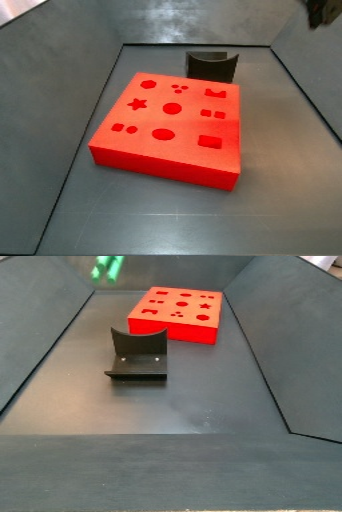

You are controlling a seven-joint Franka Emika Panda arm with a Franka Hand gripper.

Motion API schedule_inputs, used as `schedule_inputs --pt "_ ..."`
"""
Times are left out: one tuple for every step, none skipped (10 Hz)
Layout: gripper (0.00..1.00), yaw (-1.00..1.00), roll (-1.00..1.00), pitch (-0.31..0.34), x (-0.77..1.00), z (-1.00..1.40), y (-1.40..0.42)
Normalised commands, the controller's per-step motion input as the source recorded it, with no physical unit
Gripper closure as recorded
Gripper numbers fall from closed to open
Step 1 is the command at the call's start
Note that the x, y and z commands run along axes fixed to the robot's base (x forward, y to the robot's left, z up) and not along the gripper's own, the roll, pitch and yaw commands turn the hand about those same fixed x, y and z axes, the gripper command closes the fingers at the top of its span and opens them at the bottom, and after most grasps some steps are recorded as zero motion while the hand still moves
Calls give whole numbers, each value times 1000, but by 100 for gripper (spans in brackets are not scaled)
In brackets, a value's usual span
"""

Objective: Pick up the 3 prong object. Move up. Place the 3 prong object on the fixture. Regrasp the 3 prong object. Move to above the board. Insert the 3 prong object.
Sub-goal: Move to above the board.

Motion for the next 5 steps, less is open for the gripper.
schedule_inputs --pt "100 37 18 183 122 912 -71" --pt "100 57 11 188 105 782 -60" --pt "100 106 -5 185 59 465 -37" --pt "100 124 -13 172 43 344 -30" --pt "100 -77 -1000 6 -967 335 -1000"
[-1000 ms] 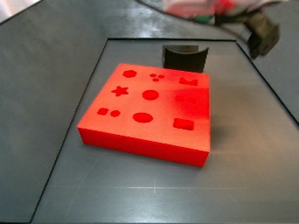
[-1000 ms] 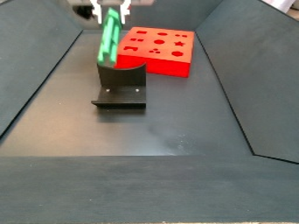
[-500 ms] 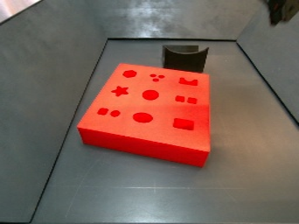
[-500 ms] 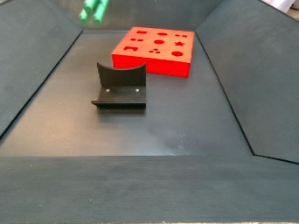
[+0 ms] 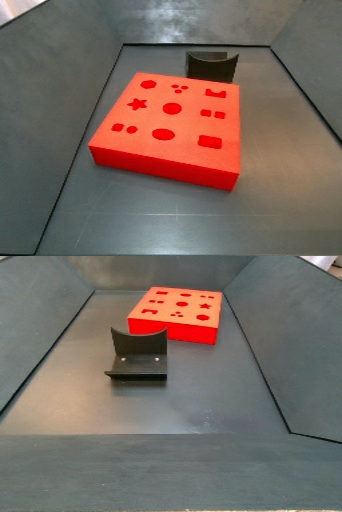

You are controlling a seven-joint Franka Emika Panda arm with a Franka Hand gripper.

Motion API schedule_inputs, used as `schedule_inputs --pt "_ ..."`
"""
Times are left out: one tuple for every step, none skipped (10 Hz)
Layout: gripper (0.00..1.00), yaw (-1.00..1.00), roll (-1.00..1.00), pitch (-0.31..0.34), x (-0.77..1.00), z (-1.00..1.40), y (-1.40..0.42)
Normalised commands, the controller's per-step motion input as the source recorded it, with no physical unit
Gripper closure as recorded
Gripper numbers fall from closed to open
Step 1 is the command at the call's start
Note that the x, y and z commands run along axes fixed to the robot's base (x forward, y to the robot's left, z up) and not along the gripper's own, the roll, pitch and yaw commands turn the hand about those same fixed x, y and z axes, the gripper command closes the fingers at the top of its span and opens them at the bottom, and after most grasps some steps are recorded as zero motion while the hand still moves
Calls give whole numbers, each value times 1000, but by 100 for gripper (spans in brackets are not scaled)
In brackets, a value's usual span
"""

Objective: Pick up the 3 prong object. Move up. Place the 3 prong object on the fixture. Regrasp the 3 prong object. Move to above the board. Insert the 3 prong object.
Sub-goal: Move to above the board.

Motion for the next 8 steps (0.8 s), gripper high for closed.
schedule_inputs --pt "100 -70 -1000 -13 -983 336 -1000" --pt "100 -67 -1000 -34 -1000 324 -929" --pt "100 -64 -1000 -43 -1000 293 -883" --pt "100 -65 -1000 -48 -1000 295 -871" --pt "100 -69 -1000 -52 -1000 285 -805" --pt "100 -70 -1000 -53 -881 244 -672" --pt "100 -74 -1000 -56 -513 124 -315" --pt "100 -76 -1000 -54 -369 79 -204"
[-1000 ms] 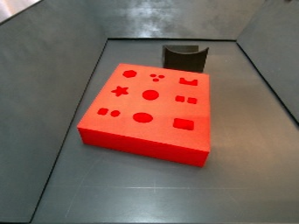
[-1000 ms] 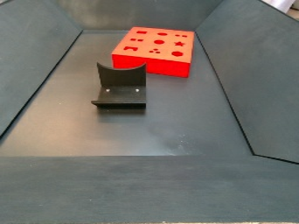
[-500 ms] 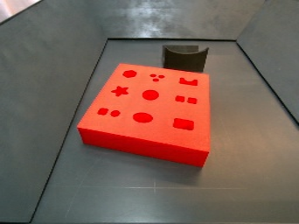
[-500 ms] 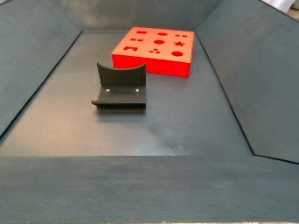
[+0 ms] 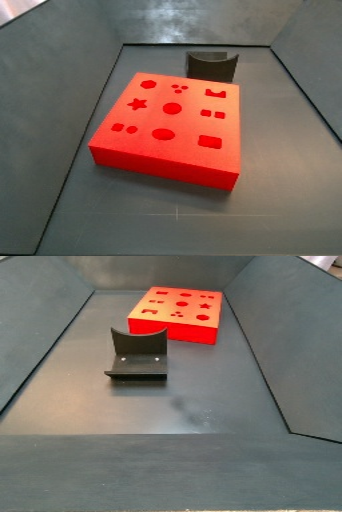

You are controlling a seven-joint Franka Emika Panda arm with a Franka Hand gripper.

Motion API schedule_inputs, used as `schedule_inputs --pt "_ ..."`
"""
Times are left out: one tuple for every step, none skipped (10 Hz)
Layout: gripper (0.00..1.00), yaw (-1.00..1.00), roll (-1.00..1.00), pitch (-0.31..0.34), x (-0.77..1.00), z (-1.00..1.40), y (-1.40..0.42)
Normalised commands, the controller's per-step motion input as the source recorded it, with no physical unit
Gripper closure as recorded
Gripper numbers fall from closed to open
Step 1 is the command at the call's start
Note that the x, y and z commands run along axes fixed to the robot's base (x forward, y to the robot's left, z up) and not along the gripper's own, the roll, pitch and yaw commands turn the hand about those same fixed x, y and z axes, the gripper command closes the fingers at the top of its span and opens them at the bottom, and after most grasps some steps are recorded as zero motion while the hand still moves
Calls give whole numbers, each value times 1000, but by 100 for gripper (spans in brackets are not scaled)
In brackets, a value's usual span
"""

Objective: Pick up the 3 prong object. Move up. Place the 3 prong object on the fixture. Regrasp the 3 prong object. Move to above the board. Insert the 3 prong object.
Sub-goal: Move to above the board, then insert the 3 prong object.

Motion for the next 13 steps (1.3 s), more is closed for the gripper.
schedule_inputs --pt "100 -77 -1000 -49 -167 36 -55" --pt "100 -79 -1000 -54 -111 13 -10" --pt "100 -77 -1000 -51 -69 0 25" --pt "100 -77 -1000 -59 -65 11 20" --pt "100 -50 -746 -62 -67 -5 35" --pt "100 -33 -540 -64 -63 -1 33" --pt "100 -18 -321 -56 -56 0 21" --pt "100 -15 -248 -50 -45 -5 19" --pt "100 0 33 0 0 0 -37" --pt "100 -46 16 60 149 0 0" --pt "100 -129 0 0 120 -9 0" --pt "100 69 -470 44 297 -254 569" --pt "100 89 -500 69 257 -3 409"
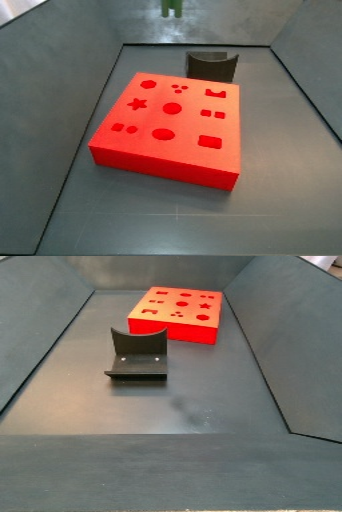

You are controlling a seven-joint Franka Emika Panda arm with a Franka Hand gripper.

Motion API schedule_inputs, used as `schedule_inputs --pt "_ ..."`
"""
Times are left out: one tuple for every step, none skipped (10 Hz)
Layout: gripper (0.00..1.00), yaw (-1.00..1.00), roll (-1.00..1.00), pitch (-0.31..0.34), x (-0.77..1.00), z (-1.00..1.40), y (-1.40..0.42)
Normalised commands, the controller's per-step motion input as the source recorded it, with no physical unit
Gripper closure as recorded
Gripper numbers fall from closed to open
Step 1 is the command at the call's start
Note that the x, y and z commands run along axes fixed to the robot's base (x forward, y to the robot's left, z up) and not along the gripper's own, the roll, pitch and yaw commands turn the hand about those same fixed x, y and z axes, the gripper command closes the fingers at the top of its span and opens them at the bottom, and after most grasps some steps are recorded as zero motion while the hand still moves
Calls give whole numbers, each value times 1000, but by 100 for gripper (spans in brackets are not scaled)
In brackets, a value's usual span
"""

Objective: Pick up the 3 prong object. Move up. Place the 3 prong object on the fixture. Regrasp the 3 prong object. Move to above the board. Insert the 3 prong object.
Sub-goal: Insert the 3 prong object.

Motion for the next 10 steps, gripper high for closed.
schedule_inputs --pt "100 66 -500 34 237 6 366" --pt "100 51 -500 0 240 86 317" --pt "100 43 -500 0 266 86 311" --pt "100 37 -500 0 289 83 297" --pt "100 34 -500 0 303 74 291" --pt "100 34 -500 0 306 74 289" --pt "100 37 -500 0 309 71 289" --pt "100 40 -500 0 309 69 286" --pt "100 40 -500 0 306 69 286" --pt "100 40 -500 0 306 71 283"
